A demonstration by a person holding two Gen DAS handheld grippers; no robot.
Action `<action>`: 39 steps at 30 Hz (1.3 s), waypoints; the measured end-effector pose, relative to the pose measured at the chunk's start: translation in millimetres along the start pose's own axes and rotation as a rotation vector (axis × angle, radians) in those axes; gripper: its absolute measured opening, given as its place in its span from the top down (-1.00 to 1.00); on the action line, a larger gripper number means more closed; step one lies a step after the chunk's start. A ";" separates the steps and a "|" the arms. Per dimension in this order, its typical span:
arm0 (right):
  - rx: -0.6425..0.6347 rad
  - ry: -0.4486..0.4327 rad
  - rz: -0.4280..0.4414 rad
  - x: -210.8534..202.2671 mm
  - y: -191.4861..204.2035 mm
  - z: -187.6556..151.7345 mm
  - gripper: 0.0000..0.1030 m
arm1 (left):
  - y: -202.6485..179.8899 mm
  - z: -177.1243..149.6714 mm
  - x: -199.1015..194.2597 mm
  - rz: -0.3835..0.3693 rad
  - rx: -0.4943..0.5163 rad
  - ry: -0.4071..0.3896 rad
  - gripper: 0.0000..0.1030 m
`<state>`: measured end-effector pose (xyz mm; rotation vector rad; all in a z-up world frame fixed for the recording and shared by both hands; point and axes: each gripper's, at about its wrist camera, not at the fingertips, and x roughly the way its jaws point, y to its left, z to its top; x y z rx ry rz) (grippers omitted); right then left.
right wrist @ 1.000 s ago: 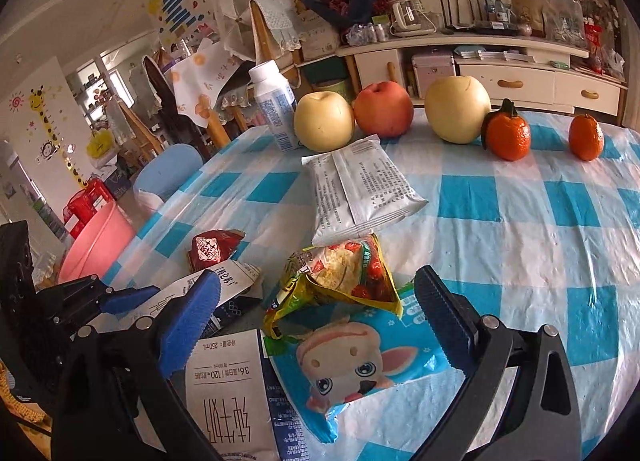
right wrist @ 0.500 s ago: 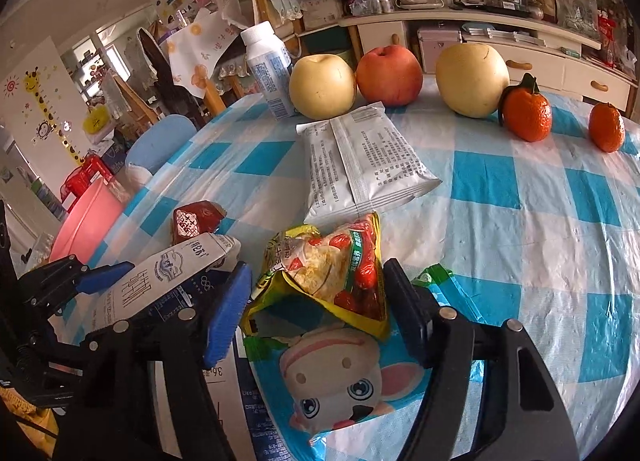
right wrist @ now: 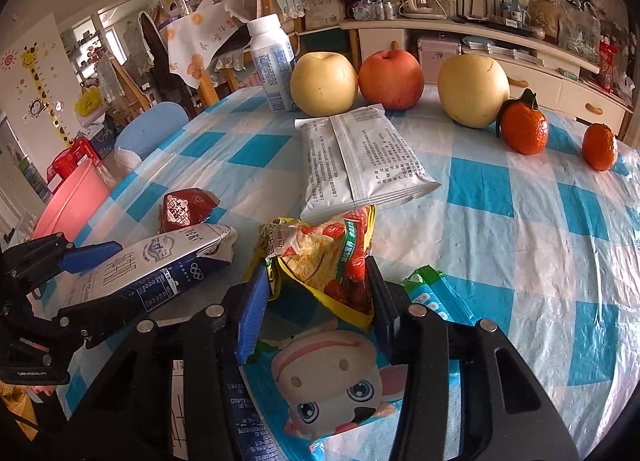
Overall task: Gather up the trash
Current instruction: 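Lift the milk carton with the left tool while the right tool grasps the yellow snack bag, then carry the milk carton and yellow snack bag over the pink bucket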
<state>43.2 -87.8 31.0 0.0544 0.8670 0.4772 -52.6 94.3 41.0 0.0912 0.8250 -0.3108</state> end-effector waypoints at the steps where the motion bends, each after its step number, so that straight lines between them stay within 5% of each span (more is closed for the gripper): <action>1: -0.001 -0.004 -0.003 -0.7 -0.1 -0.3 0.16 | 0.6 0.4 -0.6 -0.002 -0.002 -0.002 -0.06; 13: -0.025 -0.068 -0.091 -14.5 4.8 -3.1 0.41 | 12.2 4.5 -15.9 -0.027 -0.056 -0.063 -0.03; 39: -0.006 -0.160 -0.161 -62.5 50.8 -1.7 0.43 | 66.9 9.8 -73.9 -0.047 -0.210 -0.219 -0.03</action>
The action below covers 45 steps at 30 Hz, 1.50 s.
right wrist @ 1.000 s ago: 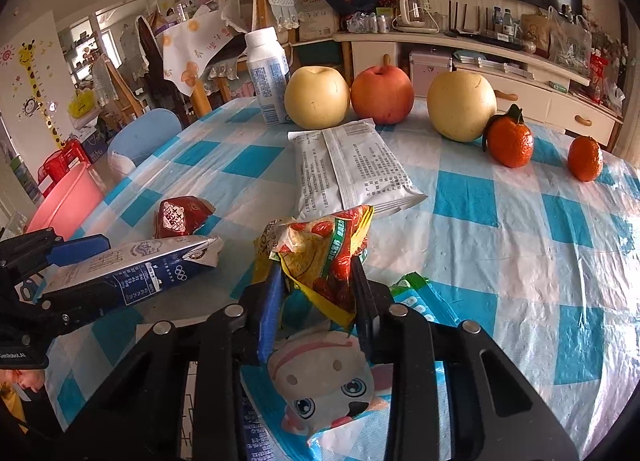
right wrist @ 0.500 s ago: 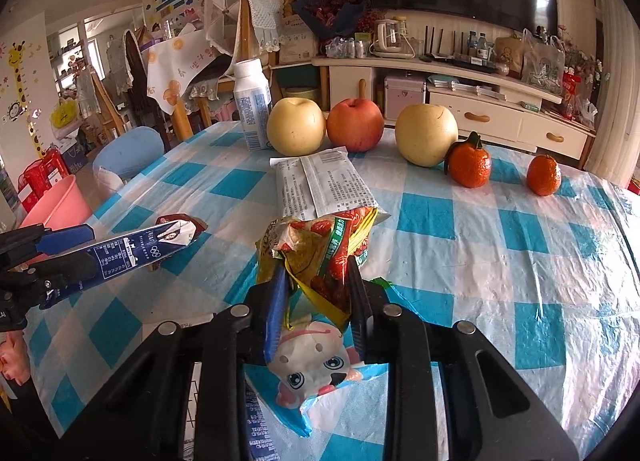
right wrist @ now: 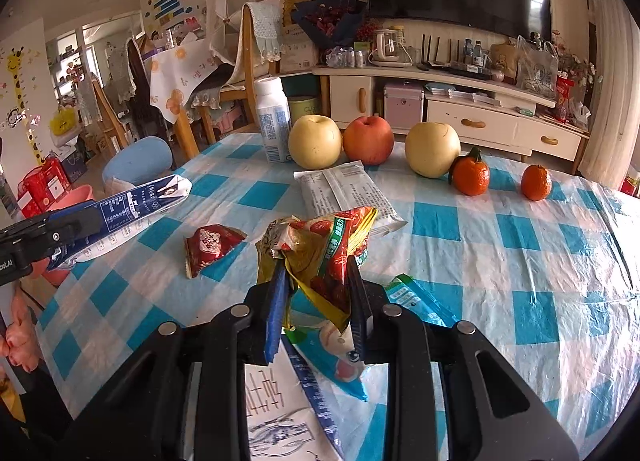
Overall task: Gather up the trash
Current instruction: 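Carry the milk carton and yellow snack bag over the pink bucket, then open both tools to drop the carton and snack bag into the bucket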
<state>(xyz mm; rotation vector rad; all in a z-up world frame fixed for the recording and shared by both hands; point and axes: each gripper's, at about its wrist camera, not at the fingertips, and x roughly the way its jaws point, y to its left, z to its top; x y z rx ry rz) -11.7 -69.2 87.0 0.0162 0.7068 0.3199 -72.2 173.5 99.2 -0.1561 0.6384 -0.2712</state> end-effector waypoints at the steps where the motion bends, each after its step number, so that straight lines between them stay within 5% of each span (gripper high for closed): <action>1: -0.004 -0.005 0.005 -1.6 5.0 1.7 0.43 | 4.1 1.5 -3.6 0.009 -0.009 -0.010 -0.03; 13: -0.107 -0.044 0.158 -2.8 112.8 32.0 0.43 | 90.4 11.5 -52.1 0.189 -0.178 -0.124 -0.03; 24: -0.336 -0.044 0.326 23.3 264.2 63.7 0.43 | 209.3 -6.5 -109.2 0.447 -0.488 -0.201 -0.03; 32: -0.448 0.004 0.381 64.5 342.7 66.3 0.42 | 260.9 -20.9 -126.1 0.504 -0.653 -0.193 -0.04; 34: -0.458 0.033 0.409 79.1 355.2 65.6 0.33 | 267.4 -24.2 -126.5 0.518 -0.677 -0.183 -0.11; 36: -0.462 0.064 0.428 91.3 363.7 63.4 0.10 | 274.8 -26.5 -126.7 0.536 -0.699 -0.179 -0.61; 41: -0.411 0.058 0.396 88.8 356.7 58.2 -0.52 | 271.5 -25.2 -125.4 0.609 -0.677 -0.162 -0.80; 45: -0.391 0.044 0.337 78.0 338.2 49.3 -0.63 | 263.0 -19.8 -115.8 0.625 -0.641 -0.127 -0.84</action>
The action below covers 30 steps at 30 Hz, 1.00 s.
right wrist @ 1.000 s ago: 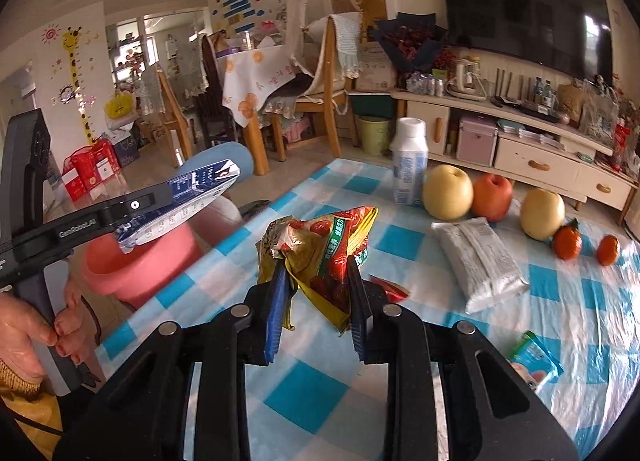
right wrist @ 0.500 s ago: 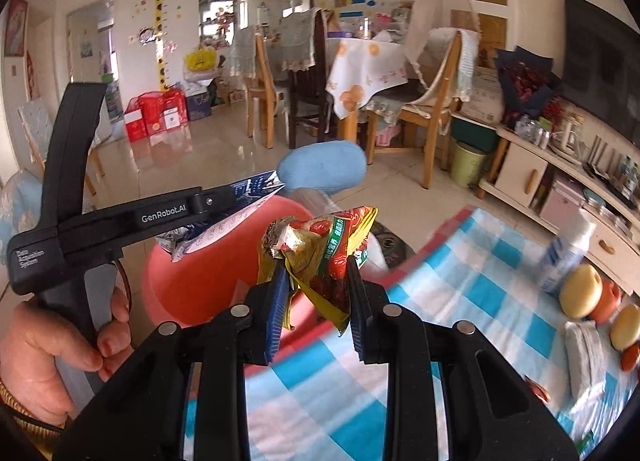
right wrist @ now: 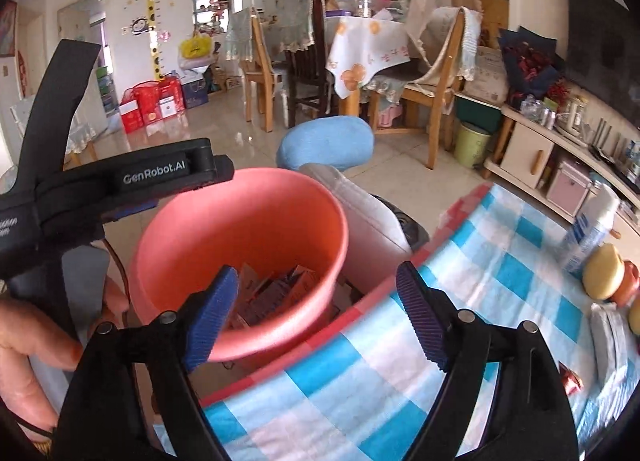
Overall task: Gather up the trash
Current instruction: 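Open both tools to drop the carton and snack bag into the bucket, then move both open tools back over the table toward the remaining trash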
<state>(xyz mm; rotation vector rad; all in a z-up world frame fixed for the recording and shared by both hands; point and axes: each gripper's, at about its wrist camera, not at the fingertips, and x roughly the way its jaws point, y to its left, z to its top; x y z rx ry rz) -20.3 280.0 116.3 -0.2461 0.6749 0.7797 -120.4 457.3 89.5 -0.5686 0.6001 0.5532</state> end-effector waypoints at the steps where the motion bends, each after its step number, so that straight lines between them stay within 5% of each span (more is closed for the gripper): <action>1: 0.010 0.003 -0.019 -4.3 -2.9 -5.4 -0.67 | -4.7 -0.8 0.6 0.002 0.015 0.006 -0.84; 15: 0.053 0.058 -0.165 -47.5 -37.7 -62.0 -0.77 | -86.9 -35.1 -9.7 0.059 0.329 -0.012 -0.85; 30: 0.061 0.053 -0.257 -94.7 -63.9 -100.8 -0.79 | -140.1 -64.4 -25.7 0.016 0.472 -0.047 -0.85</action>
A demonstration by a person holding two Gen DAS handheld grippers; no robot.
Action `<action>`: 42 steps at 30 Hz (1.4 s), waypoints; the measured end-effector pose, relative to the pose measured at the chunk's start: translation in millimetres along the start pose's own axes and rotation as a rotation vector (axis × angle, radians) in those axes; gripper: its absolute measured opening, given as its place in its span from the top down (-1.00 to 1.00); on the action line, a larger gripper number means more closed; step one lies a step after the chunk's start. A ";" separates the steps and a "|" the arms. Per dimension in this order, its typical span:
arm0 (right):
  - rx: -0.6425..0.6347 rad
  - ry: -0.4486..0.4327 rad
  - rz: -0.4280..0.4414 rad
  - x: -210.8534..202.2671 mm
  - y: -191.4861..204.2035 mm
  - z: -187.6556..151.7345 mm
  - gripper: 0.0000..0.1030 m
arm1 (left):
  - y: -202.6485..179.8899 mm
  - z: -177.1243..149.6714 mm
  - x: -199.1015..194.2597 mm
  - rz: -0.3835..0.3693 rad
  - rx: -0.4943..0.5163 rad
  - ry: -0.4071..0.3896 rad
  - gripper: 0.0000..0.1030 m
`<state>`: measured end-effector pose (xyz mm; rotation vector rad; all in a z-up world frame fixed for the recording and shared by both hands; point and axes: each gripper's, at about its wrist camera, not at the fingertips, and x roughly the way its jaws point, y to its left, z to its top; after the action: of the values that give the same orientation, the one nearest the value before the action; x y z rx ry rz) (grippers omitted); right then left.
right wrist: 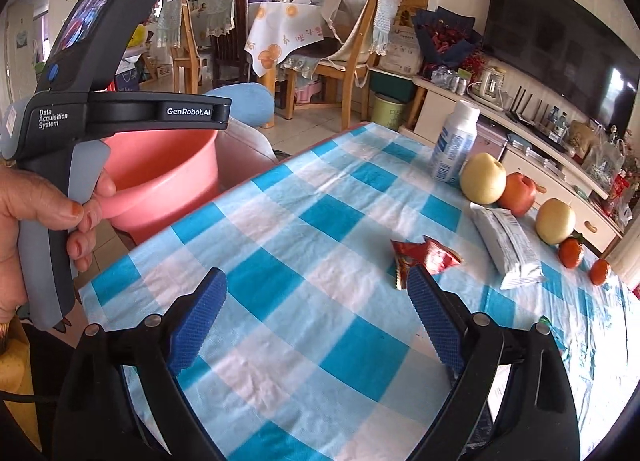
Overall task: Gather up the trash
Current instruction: 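Move both open tools back over the table toward the remaining trash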
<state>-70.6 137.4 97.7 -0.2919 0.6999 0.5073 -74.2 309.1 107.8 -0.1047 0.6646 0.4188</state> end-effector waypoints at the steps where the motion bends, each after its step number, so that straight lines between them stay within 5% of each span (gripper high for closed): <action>1: -0.002 -0.002 -0.007 -2.3 -1.6 -2.4 -0.79 | -3.9 -0.7 -0.7 0.000 0.012 -0.002 -0.85; 32: 0.133 -0.042 -0.039 -35.5 -79.3 -46.6 -0.82 | -107.7 -20.8 -10.9 -0.016 0.297 -0.038 -0.86; 42: 0.192 -0.044 -0.055 -45.5 -112.6 -61.1 -0.82 | -132.1 -27.9 -19.1 -0.126 0.326 -0.033 -0.86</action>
<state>-72.8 1.6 93.6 -0.1196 0.6904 0.3904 -49.7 175.8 92.7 0.1681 0.6821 0.1870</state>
